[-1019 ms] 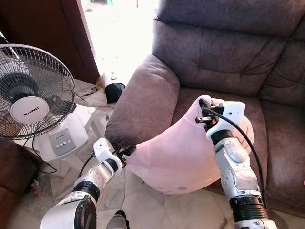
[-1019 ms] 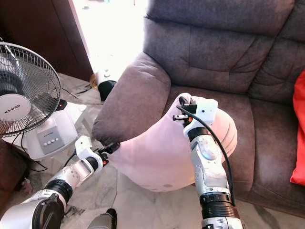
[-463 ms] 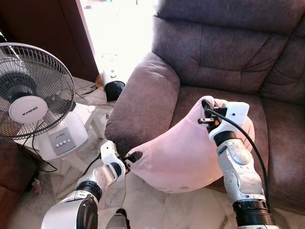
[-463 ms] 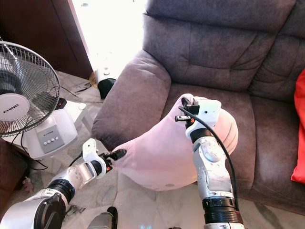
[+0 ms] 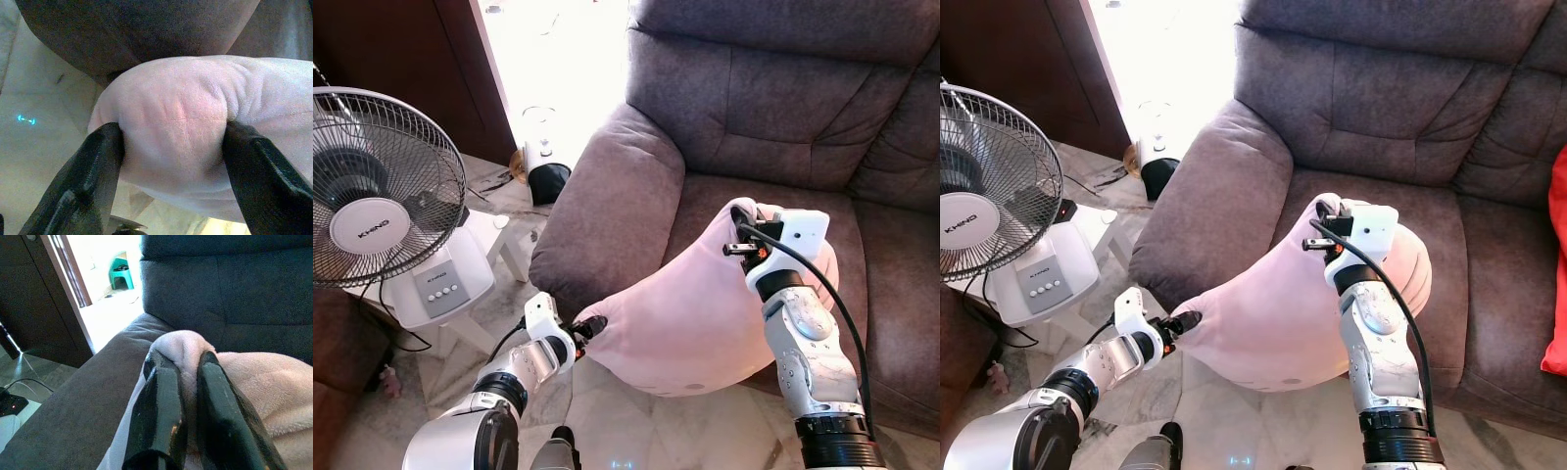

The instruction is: Move the pillow to the sofa from floor

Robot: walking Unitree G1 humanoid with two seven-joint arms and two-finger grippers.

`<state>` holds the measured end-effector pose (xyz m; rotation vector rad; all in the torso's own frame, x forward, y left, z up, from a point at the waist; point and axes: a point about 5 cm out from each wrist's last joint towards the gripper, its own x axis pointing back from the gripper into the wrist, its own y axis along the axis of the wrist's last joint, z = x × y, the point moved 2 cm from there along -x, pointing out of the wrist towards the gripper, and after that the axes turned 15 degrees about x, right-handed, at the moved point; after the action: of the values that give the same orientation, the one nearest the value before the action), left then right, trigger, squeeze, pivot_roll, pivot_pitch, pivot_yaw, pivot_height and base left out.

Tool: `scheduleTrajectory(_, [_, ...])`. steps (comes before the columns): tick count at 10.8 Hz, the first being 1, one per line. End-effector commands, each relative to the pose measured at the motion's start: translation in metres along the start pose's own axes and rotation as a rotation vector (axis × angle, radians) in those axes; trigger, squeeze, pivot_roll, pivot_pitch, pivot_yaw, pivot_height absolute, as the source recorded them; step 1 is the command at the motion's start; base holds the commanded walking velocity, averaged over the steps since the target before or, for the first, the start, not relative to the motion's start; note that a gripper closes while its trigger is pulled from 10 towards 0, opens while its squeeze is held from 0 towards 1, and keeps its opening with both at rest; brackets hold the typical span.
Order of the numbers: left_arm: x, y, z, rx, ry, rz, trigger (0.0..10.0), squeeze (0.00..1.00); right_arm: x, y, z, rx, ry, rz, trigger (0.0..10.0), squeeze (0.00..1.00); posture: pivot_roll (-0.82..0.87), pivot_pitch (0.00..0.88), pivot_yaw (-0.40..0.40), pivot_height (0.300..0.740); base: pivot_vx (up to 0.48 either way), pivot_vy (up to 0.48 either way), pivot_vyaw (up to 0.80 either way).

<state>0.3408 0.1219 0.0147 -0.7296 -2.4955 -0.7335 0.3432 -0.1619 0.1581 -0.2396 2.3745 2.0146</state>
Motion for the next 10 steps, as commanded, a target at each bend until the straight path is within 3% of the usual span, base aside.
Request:
scheduleTrajectory(1, [0.003,-0.014,0.019,-0.001,0.07,0.046,0.0,0.0,0.001,0.019,-0.01,0.01,-0.042,-0.077,10.0,0.0,0.02,0.247,0.011,0.74,0.0,0.0,0.0])
scheduleTrajectory(10, [0.007,-0.001,0.026,-0.008,0.075,-0.006,0.0,0.0,-0.001,0.018,-0.012,0.005,-0.05,-0.075,10.0,0.0,0.04,0.229,0.013,0.74,0.0,0.0,0.0])
